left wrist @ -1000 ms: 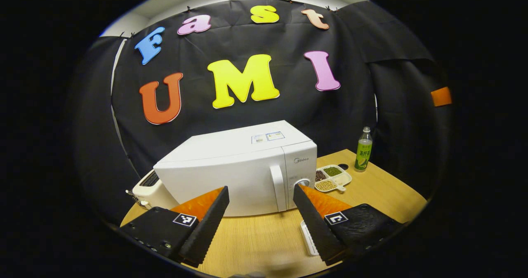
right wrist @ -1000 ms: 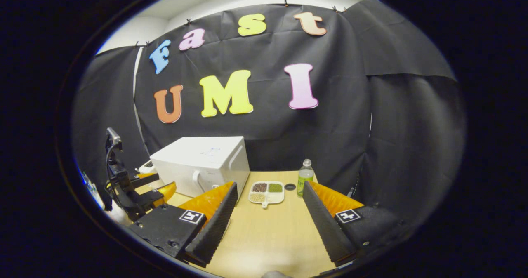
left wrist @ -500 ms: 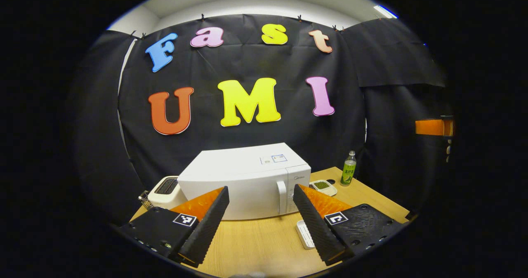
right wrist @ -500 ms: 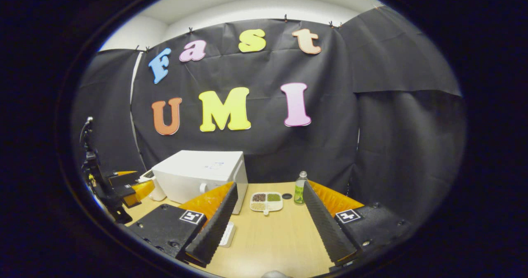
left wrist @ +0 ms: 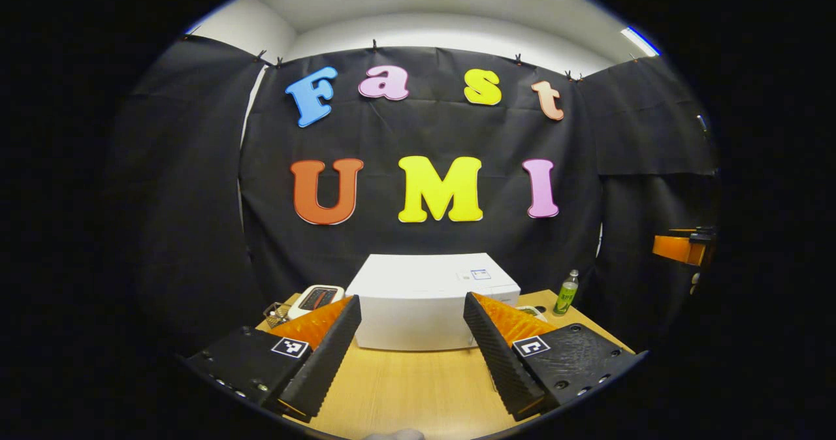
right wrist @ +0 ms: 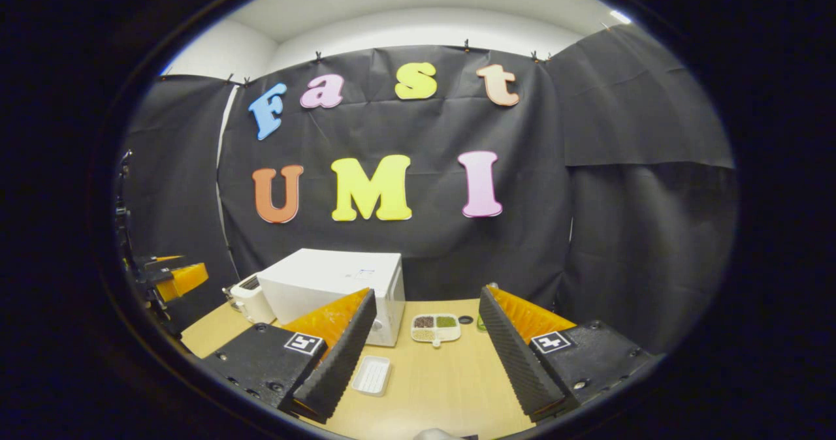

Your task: Open the microwave oven with the left hand, put the food in, and close the microwave oven.

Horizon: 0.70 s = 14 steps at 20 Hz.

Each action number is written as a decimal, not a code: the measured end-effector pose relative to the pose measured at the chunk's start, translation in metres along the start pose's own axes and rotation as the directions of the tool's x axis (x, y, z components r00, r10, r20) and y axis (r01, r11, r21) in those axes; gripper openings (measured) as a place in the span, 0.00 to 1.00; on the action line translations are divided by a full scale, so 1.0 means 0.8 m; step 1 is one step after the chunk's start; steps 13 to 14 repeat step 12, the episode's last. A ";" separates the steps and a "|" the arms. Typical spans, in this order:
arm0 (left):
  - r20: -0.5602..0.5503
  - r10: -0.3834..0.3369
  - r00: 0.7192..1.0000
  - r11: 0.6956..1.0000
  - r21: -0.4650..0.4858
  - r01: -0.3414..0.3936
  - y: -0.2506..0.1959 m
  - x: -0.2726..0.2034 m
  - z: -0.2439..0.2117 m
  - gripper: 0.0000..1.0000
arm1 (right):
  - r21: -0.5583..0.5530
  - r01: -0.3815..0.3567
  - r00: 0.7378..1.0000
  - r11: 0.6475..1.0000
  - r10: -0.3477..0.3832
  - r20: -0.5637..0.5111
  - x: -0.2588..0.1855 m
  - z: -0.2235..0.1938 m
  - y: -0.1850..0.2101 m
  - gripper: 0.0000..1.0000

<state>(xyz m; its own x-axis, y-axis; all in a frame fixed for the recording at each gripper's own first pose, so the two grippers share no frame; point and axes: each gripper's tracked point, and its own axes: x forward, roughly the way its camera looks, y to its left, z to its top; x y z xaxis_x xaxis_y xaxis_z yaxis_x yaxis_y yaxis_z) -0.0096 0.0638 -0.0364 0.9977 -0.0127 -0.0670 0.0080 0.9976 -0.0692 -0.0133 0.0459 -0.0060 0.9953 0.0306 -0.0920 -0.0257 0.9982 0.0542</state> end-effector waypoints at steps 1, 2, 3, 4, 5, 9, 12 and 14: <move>0.010 0.010 1.000 1.000 0.006 -0.010 0.002 -0.003 0.003 0.97 | -0.003 -0.004 1.000 1.000 0.004 0.003 -0.002 0.001 0.004 0.92; 0.016 0.015 1.000 1.000 0.006 -0.015 0.005 -0.008 0.006 0.97 | -0.009 -0.006 1.000 1.000 0.006 0.006 -0.003 0.001 0.007 0.92; 0.021 0.018 1.000 1.000 0.001 -0.018 0.008 -0.014 0.009 0.98 | -0.016 -0.007 1.000 1.000 0.007 0.004 -0.003 0.000 0.009 0.92; 0.018 0.018 1.000 1.000 -0.005 -0.018 0.008 -0.016 0.009 0.97 | -0.025 -0.008 1.000 1.000 0.008 0.007 -0.004 0.001 0.012 0.92; 0.021 0.019 1.000 1.000 -0.009 -0.019 0.010 -0.019 0.010 0.97 | -0.030 -0.011 1.000 0.999 0.011 0.011 -0.006 0.002 0.015 0.92; 0.034 0.017 0.999 1.000 0.000 -0.017 0.005 -0.023 0.017 0.98 | -0.042 -0.020 1.000 0.999 0.020 0.014 -0.009 0.000 0.024 0.92; 0.044 0.005 0.999 1.000 0.008 -0.005 0.002 -0.020 0.021 0.98 | -0.040 -0.017 1.000 0.999 0.018 0.019 -0.013 0.001 0.025 0.92; 0.044 0.005 0.999 1.000 0.008 -0.005 0.002 -0.020 0.021 0.98 | -0.040 -0.017 1.000 0.999 0.018 0.019 -0.013 0.001 0.025 0.92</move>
